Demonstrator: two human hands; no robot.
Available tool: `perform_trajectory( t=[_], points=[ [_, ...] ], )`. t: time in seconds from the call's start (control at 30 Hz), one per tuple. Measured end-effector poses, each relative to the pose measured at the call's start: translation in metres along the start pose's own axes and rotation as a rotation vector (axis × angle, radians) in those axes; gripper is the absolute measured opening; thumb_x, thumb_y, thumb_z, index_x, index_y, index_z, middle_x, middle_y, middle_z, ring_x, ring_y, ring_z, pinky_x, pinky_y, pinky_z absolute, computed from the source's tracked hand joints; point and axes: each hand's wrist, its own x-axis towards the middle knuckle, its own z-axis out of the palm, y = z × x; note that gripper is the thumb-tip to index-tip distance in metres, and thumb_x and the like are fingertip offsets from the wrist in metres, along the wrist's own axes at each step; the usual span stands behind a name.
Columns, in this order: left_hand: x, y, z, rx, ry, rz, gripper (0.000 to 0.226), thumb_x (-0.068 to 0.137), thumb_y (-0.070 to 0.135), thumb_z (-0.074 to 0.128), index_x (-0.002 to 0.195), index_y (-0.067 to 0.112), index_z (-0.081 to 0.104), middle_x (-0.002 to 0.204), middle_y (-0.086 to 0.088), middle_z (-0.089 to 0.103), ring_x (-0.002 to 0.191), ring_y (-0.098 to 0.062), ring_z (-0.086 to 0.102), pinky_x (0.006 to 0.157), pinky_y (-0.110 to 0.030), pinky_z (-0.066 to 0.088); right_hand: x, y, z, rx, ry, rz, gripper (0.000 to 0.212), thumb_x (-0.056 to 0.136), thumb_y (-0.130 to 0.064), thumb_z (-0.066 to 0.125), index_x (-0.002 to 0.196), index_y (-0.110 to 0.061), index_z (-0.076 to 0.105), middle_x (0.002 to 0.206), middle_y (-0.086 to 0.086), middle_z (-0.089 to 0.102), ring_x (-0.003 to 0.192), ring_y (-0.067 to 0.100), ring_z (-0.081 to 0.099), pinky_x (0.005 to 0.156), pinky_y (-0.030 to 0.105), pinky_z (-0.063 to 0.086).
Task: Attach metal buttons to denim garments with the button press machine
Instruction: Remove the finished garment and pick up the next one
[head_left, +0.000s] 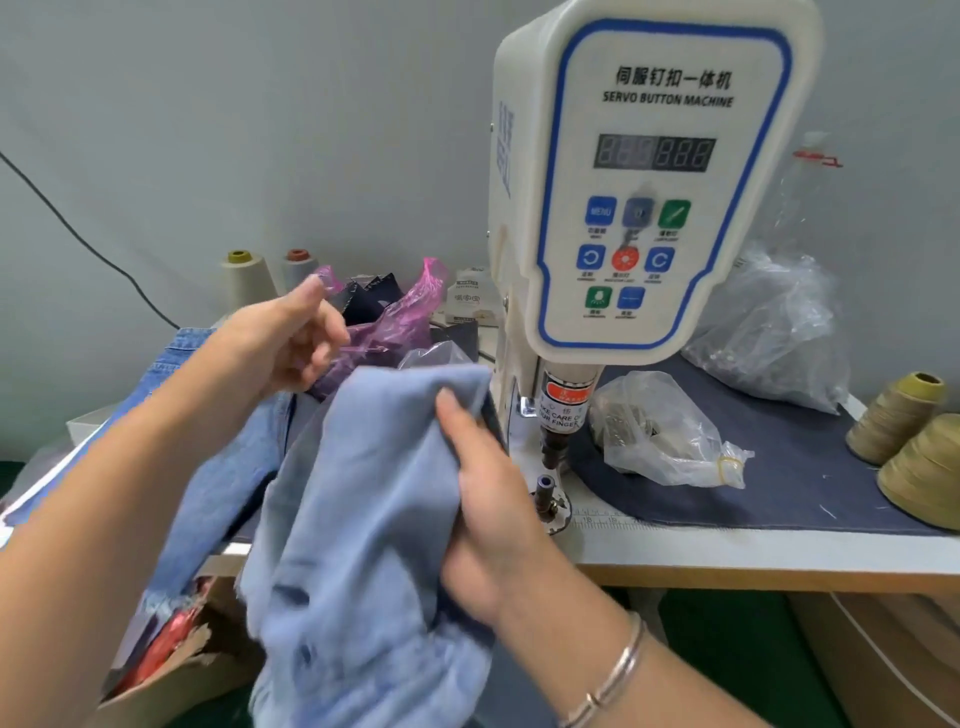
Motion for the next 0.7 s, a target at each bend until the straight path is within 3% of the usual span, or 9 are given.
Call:
perform_trajectory(
  t=[0.07,0.13,0.2,0.3,0.4,0.47,0.57,0.63,0.7],
  points=[
    [-0.006,0.016,-0.002,0.105,-0.149,-0.11,0.058,0.056,0.083,0.063,0.078,0.03,0.072,0.062,0.002,0.059,0.052,-0.011,0.055,0.046,-0.02,0.045,0.014,-0.012,0.016,0.026,0.013,0.041,0.051,0.095,-0.041,0.045,0.123,-0.001,0.059,0.116,0.018,0.065,0.108,0.027,0.062,0.103,0.039,0.044],
    [-0.012,0.025,-0.003,0.26,-0.22,-0.198,0.041,0.079,0.063,0.061,0.11,0.038,0.065,0.087,0.001,0.067,0.073,-0.015,0.065,0.056,-0.028,0.051,0.029,-0.023,0.027,0.094,0.029,0.044,0.057,0.097,-0.046,0.039,0.125,0.002,0.054,0.111,0.021,0.064,0.101,0.03,0.063,0.099,0.041,0.046],
    [-0.023,0.03,-0.007,0.425,-0.384,-0.164,0.055,0.072,0.06,0.069,0.122,0.061,0.047,0.115,0.021,0.064,0.102,-0.001,0.064,0.077,-0.028,0.052,0.044,-0.031,0.037,0.141,0.072,0.032,0.056,0.097,-0.046,0.042,0.125,0.001,0.053,0.115,0.024,0.063,0.104,0.033,0.063,0.096,0.045,0.047],
    [-0.042,0.035,0.001,0.536,-0.502,-0.173,0.109,0.044,0.069,0.079,0.129,0.075,0.012,0.135,0.046,0.036,0.122,0.018,0.042,0.1,-0.024,0.041,0.063,-0.036,0.046,0.083,0.183,0.0,0.047,0.096,-0.043,0.047,0.117,-0.002,0.058,0.1,0.016,0.065,0.086,0.025,0.065,0.075,0.036,0.052],
    [-0.047,0.034,0.01,0.775,-0.449,-0.166,0.139,0.036,0.07,0.077,0.127,0.07,-0.028,0.145,0.047,-0.012,0.136,0.018,0.013,0.113,-0.023,0.025,0.073,-0.035,0.048,0.097,0.187,-0.004,0.05,0.098,-0.037,0.046,0.131,0.002,0.051,0.121,0.022,0.06,0.11,0.034,0.061,0.093,0.044,0.049],
    [-0.054,0.03,0.011,0.94,-0.434,-0.105,0.142,0.034,0.073,0.076,0.119,0.069,-0.037,0.147,0.04,-0.021,0.137,0.014,0.008,0.114,-0.026,0.023,0.08,-0.036,0.045,0.132,0.159,-0.023,0.05,0.1,-0.035,0.043,0.133,0.002,0.048,0.123,0.024,0.058,0.114,0.037,0.058,0.096,0.046,0.046],
    [-0.056,0.023,0.012,1.052,-0.357,0.059,0.124,0.055,0.054,0.079,0.131,0.07,-0.018,0.152,0.033,0.005,0.128,0.014,0.024,0.101,-0.008,0.027,0.085,-0.037,0.036,0.111,0.11,-0.038,0.039,0.1,-0.037,0.041,0.114,-0.004,0.055,0.09,0.015,0.061,0.084,0.027,0.062,0.077,0.038,0.051],
    [-0.046,0.022,0.011,0.924,-0.196,0.194,0.08,0.079,0.02,0.068,0.13,0.065,0.027,0.132,0.029,0.045,0.114,0.011,0.043,0.086,0.002,0.033,0.083,-0.036,0.03,0.02,0.032,-0.039,0.035,0.1,-0.04,0.039,0.102,-0.01,0.059,0.087,0.011,0.064,0.084,0.023,0.062,0.083,0.035,0.051],
    [-0.036,0.016,0.004,0.642,-0.009,0.189,0.051,0.09,-0.001,0.052,0.111,0.045,0.062,0.106,0.019,0.068,0.098,0.002,0.059,0.081,-0.008,0.044,0.079,-0.033,0.021,-0.154,-0.065,-0.065,0.037,0.099,-0.043,0.039,0.108,-0.015,0.063,0.102,0.005,0.07,0.098,0.018,0.064,0.1,0.038,0.045]
  ],
)
